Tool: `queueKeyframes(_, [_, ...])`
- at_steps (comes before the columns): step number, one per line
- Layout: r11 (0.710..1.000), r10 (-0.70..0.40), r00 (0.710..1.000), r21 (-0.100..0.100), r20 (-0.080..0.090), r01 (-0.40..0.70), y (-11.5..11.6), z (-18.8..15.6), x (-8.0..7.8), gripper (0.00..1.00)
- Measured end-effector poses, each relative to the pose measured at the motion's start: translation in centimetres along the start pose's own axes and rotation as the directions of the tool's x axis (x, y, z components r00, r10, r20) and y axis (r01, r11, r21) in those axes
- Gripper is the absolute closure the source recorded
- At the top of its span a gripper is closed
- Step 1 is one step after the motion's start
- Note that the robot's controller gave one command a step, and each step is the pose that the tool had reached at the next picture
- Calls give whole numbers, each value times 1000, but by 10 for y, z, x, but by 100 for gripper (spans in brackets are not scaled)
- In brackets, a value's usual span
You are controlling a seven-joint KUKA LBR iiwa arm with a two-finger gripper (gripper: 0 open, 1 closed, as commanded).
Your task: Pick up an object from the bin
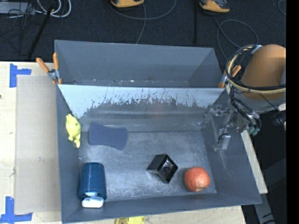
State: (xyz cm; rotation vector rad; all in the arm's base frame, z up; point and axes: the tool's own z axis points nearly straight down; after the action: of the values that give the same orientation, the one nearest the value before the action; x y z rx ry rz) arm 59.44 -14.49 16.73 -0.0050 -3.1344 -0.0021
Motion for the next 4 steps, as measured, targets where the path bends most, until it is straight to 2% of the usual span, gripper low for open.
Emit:
queueKeyframes(1, [1000, -4, 1000, 1, 8, 4, 1, -5, -2, 0])
queueKeyframes(2, [994, -109, 994, 2, 9, 109, 71, 69, 35, 0])
queueKeyframes(3, [985, -172, 985, 1, 4, 172, 90, 63, 38, 0])
queueKeyframes(4, [983, -183, 983, 0, 6, 183, 140, 68, 52, 0])
